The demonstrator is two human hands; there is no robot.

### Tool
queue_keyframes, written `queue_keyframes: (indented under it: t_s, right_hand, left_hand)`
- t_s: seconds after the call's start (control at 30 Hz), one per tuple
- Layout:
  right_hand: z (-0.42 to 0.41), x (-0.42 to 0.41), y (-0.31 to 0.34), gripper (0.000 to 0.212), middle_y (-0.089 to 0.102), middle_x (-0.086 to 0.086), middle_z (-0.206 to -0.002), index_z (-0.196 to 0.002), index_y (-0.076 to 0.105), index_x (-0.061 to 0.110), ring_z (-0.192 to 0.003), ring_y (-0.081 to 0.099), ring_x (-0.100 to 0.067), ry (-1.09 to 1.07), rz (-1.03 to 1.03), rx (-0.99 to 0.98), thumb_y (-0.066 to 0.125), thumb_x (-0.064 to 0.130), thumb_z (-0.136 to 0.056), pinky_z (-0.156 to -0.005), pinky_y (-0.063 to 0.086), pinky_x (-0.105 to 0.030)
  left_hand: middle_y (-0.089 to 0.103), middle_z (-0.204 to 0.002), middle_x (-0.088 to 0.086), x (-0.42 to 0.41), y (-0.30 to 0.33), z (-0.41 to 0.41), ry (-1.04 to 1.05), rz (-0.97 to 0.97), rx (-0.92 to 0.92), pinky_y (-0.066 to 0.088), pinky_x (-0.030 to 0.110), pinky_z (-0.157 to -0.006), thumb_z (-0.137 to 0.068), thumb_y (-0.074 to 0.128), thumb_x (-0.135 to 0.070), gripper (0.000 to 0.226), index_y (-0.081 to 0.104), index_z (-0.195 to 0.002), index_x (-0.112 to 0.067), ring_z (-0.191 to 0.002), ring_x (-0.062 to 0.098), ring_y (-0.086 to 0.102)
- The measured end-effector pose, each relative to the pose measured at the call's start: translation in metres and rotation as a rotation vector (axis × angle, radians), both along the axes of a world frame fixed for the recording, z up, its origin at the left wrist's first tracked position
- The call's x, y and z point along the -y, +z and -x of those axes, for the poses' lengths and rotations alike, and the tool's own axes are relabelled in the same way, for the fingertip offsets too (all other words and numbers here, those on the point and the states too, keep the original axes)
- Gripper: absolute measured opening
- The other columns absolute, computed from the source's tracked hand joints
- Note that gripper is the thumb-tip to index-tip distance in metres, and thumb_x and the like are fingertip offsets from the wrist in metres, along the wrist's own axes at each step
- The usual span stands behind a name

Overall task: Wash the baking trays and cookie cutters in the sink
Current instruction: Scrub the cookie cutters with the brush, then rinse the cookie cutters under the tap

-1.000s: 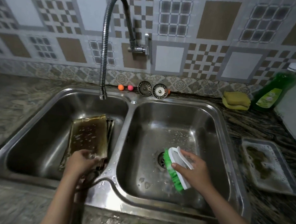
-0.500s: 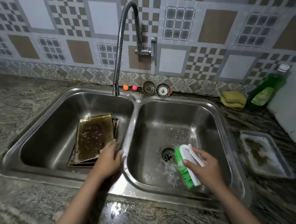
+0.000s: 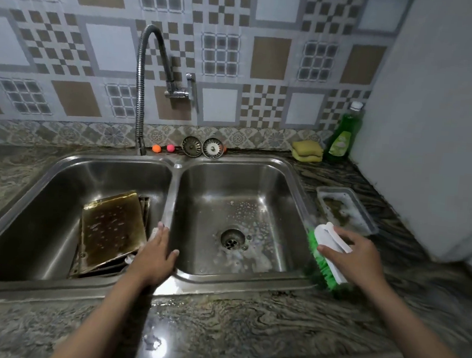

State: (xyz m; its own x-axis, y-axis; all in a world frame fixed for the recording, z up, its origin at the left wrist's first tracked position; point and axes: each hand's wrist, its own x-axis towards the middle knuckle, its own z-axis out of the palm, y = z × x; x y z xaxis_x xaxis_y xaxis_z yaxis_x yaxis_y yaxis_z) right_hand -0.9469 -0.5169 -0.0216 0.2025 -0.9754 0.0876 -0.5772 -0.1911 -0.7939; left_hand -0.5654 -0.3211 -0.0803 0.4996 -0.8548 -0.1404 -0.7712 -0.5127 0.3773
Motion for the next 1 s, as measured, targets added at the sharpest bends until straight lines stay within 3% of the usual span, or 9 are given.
queue_keyframes:
  t_s: [0.1,0.23,0.43,0.53,0.63,0.77,0.93,1.0]
  right_hand:
    - [0.028,0.008,0.004,0.066,0.063,0.0,-0.124,-0.127,0.061,0.022,-0.105,0.061,-0.021,-0.037,0.011,-0.12,0.084,0.039,-0.067,-0.073,0.044,-0.027]
    - [0.052,0.017,0.0,0.066,0.063,-0.006,-0.126,-0.131,0.057,0.023,-0.109,0.06,-0.028,-0.075,0.022,-0.255,0.08,0.037,-0.071,-0.074,0.045,-0.029]
    - [0.06,0.016,-0.006,0.072,0.053,-0.014,-0.135,-0.143,0.041,0.022,-0.119,0.053,-0.035,0.014,-0.032,-0.39,0.072,0.039,-0.08,-0.088,0.048,-0.038]
    - [0.058,0.01,0.005,0.08,0.036,-0.02,-0.141,-0.147,0.031,0.025,-0.126,0.038,-0.041,0.028,-0.074,-0.587,0.07,0.045,-0.08,-0.098,0.043,-0.043]
    - [0.044,-0.006,0.016,0.077,0.031,-0.019,-0.133,-0.14,0.036,0.02,-0.123,0.034,-0.039,-0.063,0.078,-0.731,0.07,0.05,-0.077,-0.1,0.036,-0.046]
    - [-0.015,-0.027,0.035,0.066,0.047,-0.017,-0.134,-0.137,0.044,0.006,-0.123,0.045,-0.033,0.047,0.228,-0.465,0.066,0.039,-0.084,-0.098,0.042,-0.043]
    - [-0.132,-0.051,0.063,0.056,0.054,-0.008,-0.125,-0.135,0.049,0.012,-0.114,0.054,-0.022,0.176,0.278,-0.229,0.065,0.031,-0.085,-0.09,0.045,-0.03]
    - [-0.182,-0.055,0.074,0.053,0.054,-0.009,-0.124,-0.133,0.051,0.011,-0.113,0.054,-0.022,0.216,0.301,-0.179,0.065,0.029,-0.085,-0.088,0.042,-0.026]
  left_hand:
    - [-0.008,-0.16,0.006,-0.001,0.003,0.003,0.01,0.012,-0.012,0.01,0.043,-0.117,-0.098,0.041,-0.04,0.072,0.004,-0.152,-0.01,-0.148,0.021,0.003]
    - [-0.001,-0.16,0.01,-0.002,0.008,0.007,0.015,-0.001,0.024,0.012,0.047,-0.117,-0.098,0.038,-0.042,0.07,0.008,-0.152,-0.009,-0.147,0.025,0.01]
    - [0.027,-0.154,0.015,-0.014,0.019,0.021,0.045,0.087,0.041,0.015,0.057,-0.114,-0.097,0.044,-0.034,0.04,0.045,-0.127,-0.006,-0.141,0.031,0.028]
    - [0.024,-0.156,0.015,-0.025,0.023,0.031,0.034,0.206,-0.018,0.012,0.055,-0.114,-0.096,0.048,-0.031,0.045,0.044,-0.133,-0.006,-0.144,0.029,0.023]
    - [0.026,-0.155,0.013,-0.032,0.033,0.031,0.045,0.318,-0.083,0.011,0.049,-0.116,-0.097,0.049,-0.032,0.055,0.036,-0.143,-0.006,-0.145,0.025,0.019]
    - [0.045,-0.144,0.015,-0.032,0.059,0.017,0.071,0.474,-0.147,0.031,0.047,-0.112,-0.094,0.055,-0.029,0.051,0.045,-0.138,-0.005,-0.136,0.028,0.038]
    - [0.064,-0.115,0.014,-0.03,0.098,-0.022,0.071,0.654,-0.145,0.046,0.037,-0.094,-0.086,0.066,-0.021,0.038,0.06,-0.119,-0.005,-0.107,0.028,0.059]
    - [0.064,-0.112,0.013,-0.029,0.112,-0.042,0.055,0.689,-0.167,0.048,0.041,-0.095,-0.085,0.067,-0.02,0.035,0.062,-0.116,-0.004,-0.104,0.027,0.061]
